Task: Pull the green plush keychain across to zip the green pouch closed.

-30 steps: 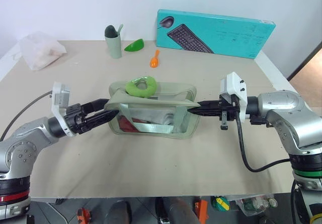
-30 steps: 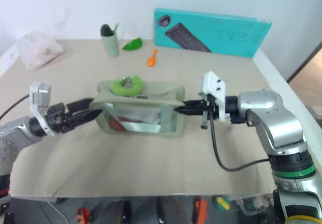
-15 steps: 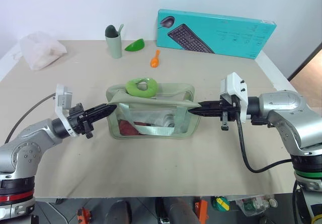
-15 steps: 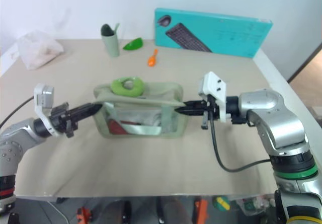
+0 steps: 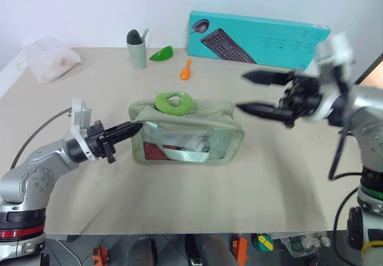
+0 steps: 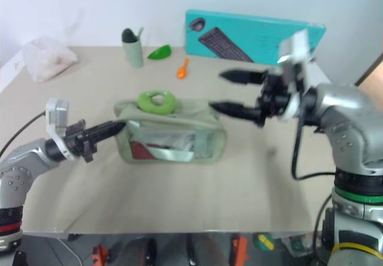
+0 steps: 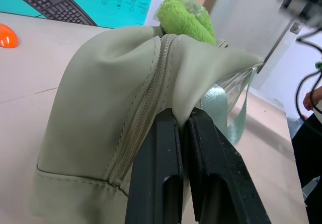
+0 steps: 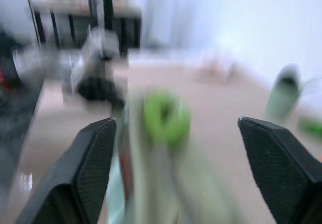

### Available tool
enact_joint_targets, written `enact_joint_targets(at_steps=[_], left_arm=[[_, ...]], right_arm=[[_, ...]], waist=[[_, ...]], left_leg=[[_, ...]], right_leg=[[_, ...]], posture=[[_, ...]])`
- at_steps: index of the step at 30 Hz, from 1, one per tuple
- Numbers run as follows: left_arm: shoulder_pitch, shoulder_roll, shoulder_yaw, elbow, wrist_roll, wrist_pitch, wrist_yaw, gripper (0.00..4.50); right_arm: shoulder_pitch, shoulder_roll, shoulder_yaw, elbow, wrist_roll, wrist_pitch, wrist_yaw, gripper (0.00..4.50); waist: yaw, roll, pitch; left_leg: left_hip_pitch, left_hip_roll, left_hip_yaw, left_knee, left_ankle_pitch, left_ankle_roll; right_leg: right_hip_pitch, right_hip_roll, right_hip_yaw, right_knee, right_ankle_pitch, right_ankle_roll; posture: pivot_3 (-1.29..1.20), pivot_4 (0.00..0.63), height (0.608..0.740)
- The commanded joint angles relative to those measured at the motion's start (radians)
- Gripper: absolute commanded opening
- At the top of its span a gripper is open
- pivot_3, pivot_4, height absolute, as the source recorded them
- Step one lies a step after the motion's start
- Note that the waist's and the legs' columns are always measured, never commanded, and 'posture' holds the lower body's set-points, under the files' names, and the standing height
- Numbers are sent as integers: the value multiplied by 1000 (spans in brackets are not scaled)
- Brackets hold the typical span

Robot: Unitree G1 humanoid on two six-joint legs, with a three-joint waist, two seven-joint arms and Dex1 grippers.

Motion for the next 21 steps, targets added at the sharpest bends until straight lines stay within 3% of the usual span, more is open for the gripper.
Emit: enact_joint_targets(at_steps=[1, 4, 9, 20, 21], left_arm=[[-18, -5, -7, -38, 1, -21, -4, 0], [-22, -7, -12, -34, 6, -24, -7, 0], [-23, -10, -11, -45, 5, -24, -1, 0], [2, -13, 2, -71, -3, -26, 16, 0], [3, -13, 2, -71, -4, -26, 18, 0]], right_arm=[[-81, 44, 91, 45, -69, -2, -80, 3977], [-155, 95, 233, 117, -202, -29, -122, 3977], [-254, 185, 351, 205, -307, -39, -147, 3977], [-249, 217, 455, 241, -422, -84, -60, 3977], [-246, 218, 459, 241, -427, -87, -54, 3734]], waist=[[0, 0, 0], [0, 0, 0], [2, 0, 0], [12, 0, 0], [12, 0, 0]], left_leg=[[0, 0, 0, 0, 0, 0], [0, 0, 0, 0, 1, 1], [-4, 1, 0, 0, 1, 2], [-6, 0, -1, 0, -1, 4], [-5, 0, -1, 0, -1, 4]], right_leg=[[0, 0, 0, 0, 0, 0], [0, 1, 0, 0, 0, 1], [-2, 0, 0, 0, 0, 1], [-3, -3, 2, -2, -1, 2], [-3, -3, 2, -2, -1, 2]], posture=[[0, 150, 740], [0, 150, 740], [0, 150, 740], [0, 150, 740], [0, 150, 740]])
